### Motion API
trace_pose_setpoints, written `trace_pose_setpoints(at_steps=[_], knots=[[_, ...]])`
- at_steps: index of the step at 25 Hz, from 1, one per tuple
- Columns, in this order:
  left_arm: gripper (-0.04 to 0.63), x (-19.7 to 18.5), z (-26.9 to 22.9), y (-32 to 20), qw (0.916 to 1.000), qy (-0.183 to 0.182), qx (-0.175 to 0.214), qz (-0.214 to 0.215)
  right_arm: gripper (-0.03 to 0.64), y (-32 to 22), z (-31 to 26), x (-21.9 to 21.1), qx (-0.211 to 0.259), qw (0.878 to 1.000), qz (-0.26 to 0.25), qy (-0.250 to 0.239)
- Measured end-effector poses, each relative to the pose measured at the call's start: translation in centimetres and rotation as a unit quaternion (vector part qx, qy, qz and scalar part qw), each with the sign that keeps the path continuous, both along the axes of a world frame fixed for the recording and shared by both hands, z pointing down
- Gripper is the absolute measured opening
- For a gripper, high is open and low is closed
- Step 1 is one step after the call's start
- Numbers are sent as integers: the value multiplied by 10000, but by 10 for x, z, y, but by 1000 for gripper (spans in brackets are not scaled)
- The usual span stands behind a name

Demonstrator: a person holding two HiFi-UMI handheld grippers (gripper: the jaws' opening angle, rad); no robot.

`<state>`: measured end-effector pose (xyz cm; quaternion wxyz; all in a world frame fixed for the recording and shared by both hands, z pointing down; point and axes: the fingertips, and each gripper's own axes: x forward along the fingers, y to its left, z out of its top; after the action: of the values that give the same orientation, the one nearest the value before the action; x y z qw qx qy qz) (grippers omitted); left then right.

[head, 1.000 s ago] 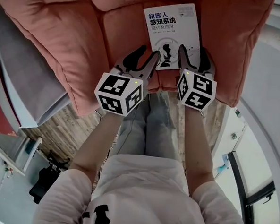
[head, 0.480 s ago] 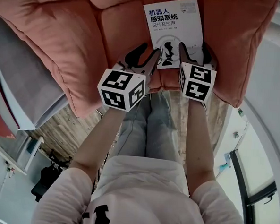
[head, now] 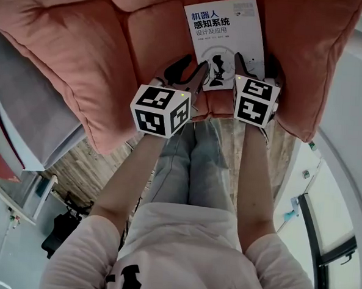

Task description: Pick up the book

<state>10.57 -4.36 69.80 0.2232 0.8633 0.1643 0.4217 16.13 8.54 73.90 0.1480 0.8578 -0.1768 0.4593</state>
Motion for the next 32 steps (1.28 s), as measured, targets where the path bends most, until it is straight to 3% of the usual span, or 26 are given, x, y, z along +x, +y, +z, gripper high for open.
trace_pose_setpoints(at_steps=[12,18,25,32], knots=[[153,-4,44,-1,9994,-312,153,19,359,-8,20,-1,222,9990,-263,-291],[187,-5,73,7,9972,-745,67,56,362,-6,29,0,427,9976,-241,-486],[213,-8,95,27,9901,-1225,-242,641,367,-5,33,0,454,9976,-235,-464],[230,1,104,32,9852,-1496,-650,528,368,-6,36,1,413,9981,-227,-387]])
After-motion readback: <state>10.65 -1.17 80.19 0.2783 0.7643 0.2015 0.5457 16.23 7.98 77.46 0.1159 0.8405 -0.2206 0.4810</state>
